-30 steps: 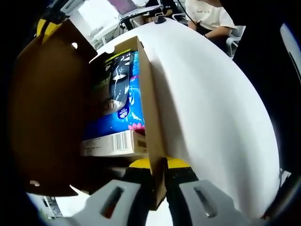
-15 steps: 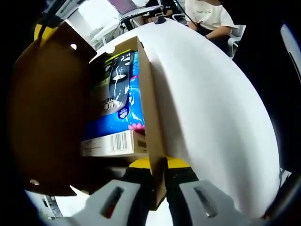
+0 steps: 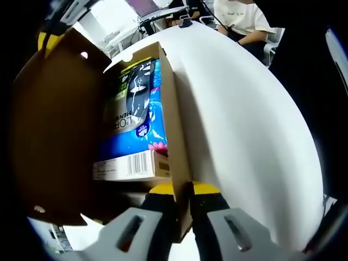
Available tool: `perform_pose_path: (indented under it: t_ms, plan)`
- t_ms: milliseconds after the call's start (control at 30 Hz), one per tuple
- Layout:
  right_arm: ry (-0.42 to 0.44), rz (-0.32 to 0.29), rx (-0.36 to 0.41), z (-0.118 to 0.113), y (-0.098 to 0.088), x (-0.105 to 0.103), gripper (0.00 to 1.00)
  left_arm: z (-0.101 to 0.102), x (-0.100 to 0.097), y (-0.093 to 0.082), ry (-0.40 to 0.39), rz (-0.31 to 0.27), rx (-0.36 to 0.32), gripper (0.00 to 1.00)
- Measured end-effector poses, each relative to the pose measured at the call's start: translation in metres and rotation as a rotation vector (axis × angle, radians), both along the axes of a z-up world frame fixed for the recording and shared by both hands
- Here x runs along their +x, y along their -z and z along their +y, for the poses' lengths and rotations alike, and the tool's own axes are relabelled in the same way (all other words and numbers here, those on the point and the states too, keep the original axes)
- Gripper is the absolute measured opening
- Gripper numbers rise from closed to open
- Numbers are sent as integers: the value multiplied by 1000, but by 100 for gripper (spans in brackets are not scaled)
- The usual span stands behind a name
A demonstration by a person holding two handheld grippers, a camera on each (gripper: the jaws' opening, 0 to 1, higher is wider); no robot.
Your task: Operate the shoe box by opening the lid, removing the specified soft item, and placing it in the target area until the item is outside and the box remains undamaged.
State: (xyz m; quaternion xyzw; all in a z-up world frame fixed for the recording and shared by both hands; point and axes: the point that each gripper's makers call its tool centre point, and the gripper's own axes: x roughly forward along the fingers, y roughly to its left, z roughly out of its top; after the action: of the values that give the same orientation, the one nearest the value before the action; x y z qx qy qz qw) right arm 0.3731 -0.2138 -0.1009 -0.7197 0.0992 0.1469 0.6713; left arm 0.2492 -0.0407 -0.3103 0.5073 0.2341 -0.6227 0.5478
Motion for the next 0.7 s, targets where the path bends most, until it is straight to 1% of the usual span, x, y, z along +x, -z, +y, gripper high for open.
perform_pose_path:
  t_ms: [233, 700]
  plan:
    - [-3, 26, 1, -1, 0, 3, 5, 0, 0, -1, -2, -3, 1, 7]
    - [6, 52, 9, -3, 1, 15, 4, 1, -1, 0, -3, -3, -1, 7]
